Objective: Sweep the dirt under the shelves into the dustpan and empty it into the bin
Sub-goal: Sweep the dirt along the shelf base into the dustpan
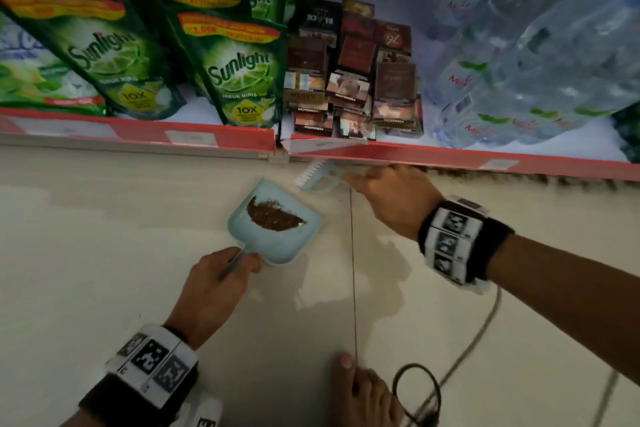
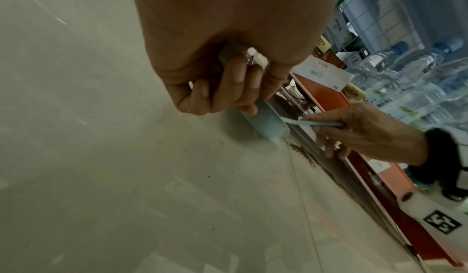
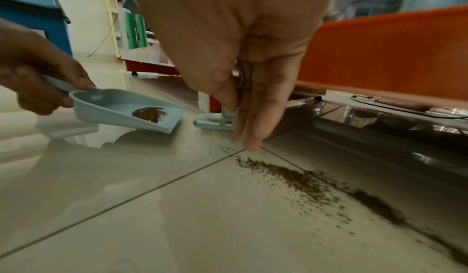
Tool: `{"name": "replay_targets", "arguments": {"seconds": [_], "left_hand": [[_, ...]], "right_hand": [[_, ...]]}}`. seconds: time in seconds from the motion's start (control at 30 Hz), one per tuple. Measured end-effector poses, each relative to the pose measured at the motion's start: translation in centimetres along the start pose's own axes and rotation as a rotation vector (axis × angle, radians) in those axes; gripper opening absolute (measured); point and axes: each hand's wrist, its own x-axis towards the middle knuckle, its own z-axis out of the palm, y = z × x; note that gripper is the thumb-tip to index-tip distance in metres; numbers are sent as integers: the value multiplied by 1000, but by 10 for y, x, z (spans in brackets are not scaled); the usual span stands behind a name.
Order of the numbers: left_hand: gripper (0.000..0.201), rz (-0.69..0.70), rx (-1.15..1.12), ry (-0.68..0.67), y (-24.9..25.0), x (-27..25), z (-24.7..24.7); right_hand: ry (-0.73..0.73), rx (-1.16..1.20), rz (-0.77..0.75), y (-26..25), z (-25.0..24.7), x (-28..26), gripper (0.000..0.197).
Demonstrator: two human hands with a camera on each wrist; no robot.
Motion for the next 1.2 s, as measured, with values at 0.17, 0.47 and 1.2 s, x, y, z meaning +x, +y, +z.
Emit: {"name": "replay_targets", "arguments": {"seconds": [0.17, 0.47, 1.2], "left_hand": [[28, 11, 17, 67, -14, -13, -9], [32, -1, 35, 69, -21, -28, -9], [47, 4, 13, -65, -15, -8, 8]], "right_hand": [[51, -35, -7, 15, -14, -31, 51], [52, 12, -144, -37, -14, 21, 64], [113, 372, -48, 43, 25, -42, 54]]}}
